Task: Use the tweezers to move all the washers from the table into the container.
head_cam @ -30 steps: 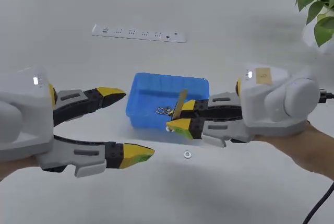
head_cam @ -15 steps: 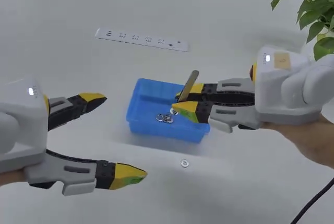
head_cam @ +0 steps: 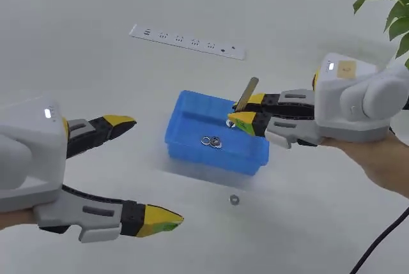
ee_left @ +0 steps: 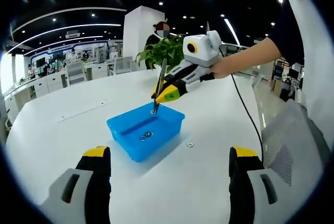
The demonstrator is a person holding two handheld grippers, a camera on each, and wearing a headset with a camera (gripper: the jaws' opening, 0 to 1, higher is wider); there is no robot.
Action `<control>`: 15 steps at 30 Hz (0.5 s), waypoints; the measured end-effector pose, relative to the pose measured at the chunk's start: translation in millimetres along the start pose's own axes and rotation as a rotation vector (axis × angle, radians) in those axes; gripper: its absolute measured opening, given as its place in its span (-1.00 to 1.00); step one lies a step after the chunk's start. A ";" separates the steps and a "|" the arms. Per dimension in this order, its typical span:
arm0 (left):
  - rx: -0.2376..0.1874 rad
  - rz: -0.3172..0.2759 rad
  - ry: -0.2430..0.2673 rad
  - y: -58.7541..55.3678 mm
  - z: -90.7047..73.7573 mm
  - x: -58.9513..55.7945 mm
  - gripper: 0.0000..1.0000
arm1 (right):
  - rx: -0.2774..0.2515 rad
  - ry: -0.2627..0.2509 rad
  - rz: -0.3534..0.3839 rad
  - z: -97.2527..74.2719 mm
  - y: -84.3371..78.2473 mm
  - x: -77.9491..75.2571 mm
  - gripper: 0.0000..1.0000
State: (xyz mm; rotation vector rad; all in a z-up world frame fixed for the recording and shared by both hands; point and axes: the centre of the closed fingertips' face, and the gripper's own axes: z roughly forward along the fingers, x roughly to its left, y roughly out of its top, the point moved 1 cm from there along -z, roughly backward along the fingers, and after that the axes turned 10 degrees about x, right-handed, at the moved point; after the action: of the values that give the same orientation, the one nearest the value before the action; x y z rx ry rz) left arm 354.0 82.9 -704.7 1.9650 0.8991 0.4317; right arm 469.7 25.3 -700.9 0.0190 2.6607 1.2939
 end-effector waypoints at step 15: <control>0.001 -0.025 0.060 -7.6 -11.4 7.6 0.98 | 0.078 0.022 0.056 35.2 -36.6 -2.1 -0.81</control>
State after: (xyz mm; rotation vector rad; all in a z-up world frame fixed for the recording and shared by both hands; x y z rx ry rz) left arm 349.0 97.7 -705.5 1.9485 0.9602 0.4779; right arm 480.2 29.8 -750.4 0.0914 2.7465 1.2116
